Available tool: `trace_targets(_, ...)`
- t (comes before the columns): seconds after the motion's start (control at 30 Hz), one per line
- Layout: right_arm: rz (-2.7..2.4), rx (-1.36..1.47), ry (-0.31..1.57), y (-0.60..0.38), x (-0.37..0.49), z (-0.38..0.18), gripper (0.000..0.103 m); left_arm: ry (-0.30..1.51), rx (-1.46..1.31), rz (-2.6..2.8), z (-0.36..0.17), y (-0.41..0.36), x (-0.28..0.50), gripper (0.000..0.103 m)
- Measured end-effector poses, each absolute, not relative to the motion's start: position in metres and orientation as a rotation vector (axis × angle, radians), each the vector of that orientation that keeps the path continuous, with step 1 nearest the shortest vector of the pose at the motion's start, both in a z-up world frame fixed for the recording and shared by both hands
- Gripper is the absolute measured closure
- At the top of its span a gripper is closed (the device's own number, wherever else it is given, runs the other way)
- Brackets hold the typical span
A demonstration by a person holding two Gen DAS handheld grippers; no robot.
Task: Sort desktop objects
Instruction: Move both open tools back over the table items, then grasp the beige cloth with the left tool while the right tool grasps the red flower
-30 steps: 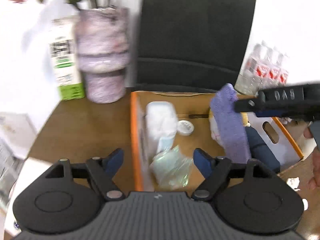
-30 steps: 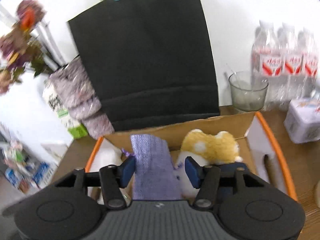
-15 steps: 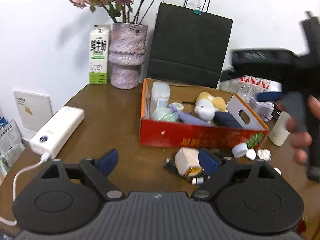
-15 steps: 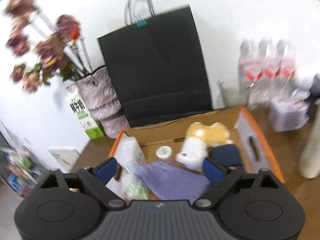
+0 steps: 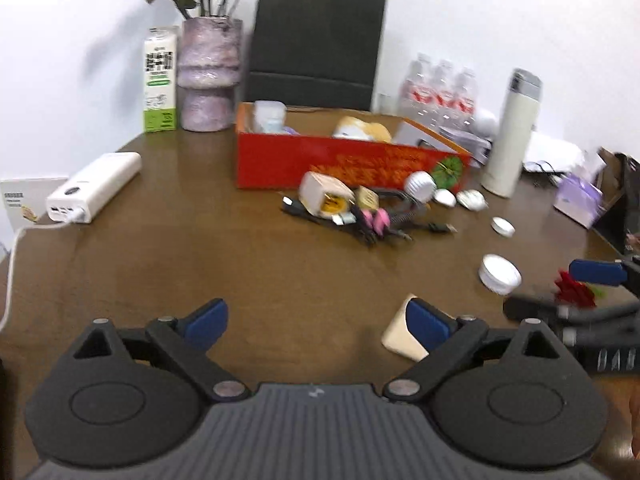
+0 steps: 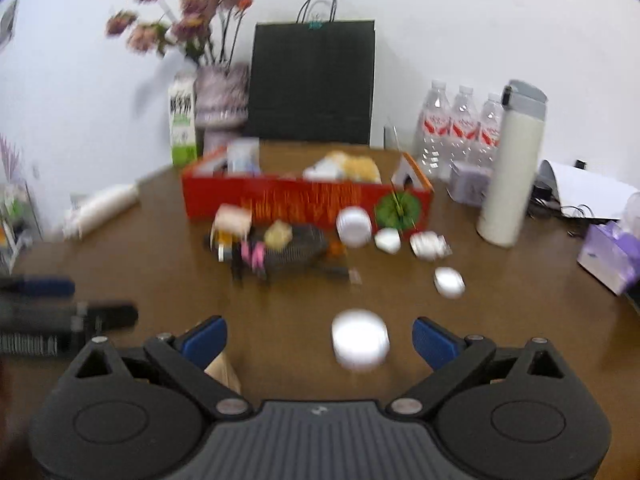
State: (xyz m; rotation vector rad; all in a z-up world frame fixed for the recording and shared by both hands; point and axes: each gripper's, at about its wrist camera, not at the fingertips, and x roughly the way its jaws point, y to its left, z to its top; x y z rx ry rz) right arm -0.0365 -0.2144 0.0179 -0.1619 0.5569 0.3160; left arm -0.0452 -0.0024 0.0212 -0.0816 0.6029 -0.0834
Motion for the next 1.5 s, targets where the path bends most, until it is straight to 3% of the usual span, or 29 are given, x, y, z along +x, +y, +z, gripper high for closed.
trace_targets(0.57, 0.34, -0.12, 0.593, -0.23, -0.041, -0.002, 0.007, 0.636, -0.045, -0.12, 0.003, -0.019, -0.054, 0.002)
trace_targets(0.67, 0.294, -0.139, 0.559, -0.236, -0.045, 0.006, 0.011, 0.629, -0.05, -0.144, 0.006, -0.019, -0.056, 0.002)
trace_targets(0.93, 0.073, -0.154, 0.534, -0.274, -0.037, 0.015, 0.011, 0.621, 0.004, -0.315, 0.008, -0.048, -0.045, 0.0)
trace_targets(1.03, 0.054, -0.133, 0.583, -0.285, -0.028, 0.01, 0.011, 0.652, 0.021, -0.316, 0.003, -0.058, -0.035, 0.009)
trace_targets(1.13, 0.067, -0.117, 0.602, -0.289, -0.023, 0.004, 0.015, 0.663, 0.038, -0.292, -0.002, -0.061, -0.03, 0.034)
trace_targets(1.2, 0.101, -0.083, 0.604, -0.289, -0.021, 0.003, 0.031, 0.65, 0.091, -0.3, -0.002, -0.064, -0.032, 0.054)
trace_targets(1.27, 0.145, -0.066, 0.621, -0.286, -0.017, 0.002, 0.053, 0.652, 0.103, -0.338, 0.001, -0.067, -0.035, 0.085)
trace_targets(1.33, 0.2, -0.062, 0.629, -0.28, -0.017, -0.001, 0.066, 0.655, 0.118, -0.34, 0.003, -0.069, -0.038, 0.09)
trace_targets(1.5, 0.29, -0.073, 0.606, -0.259, -0.025, 0.008, 0.07, 0.594, 0.065, -0.316, 0.016, -0.056, -0.053, 0.094)
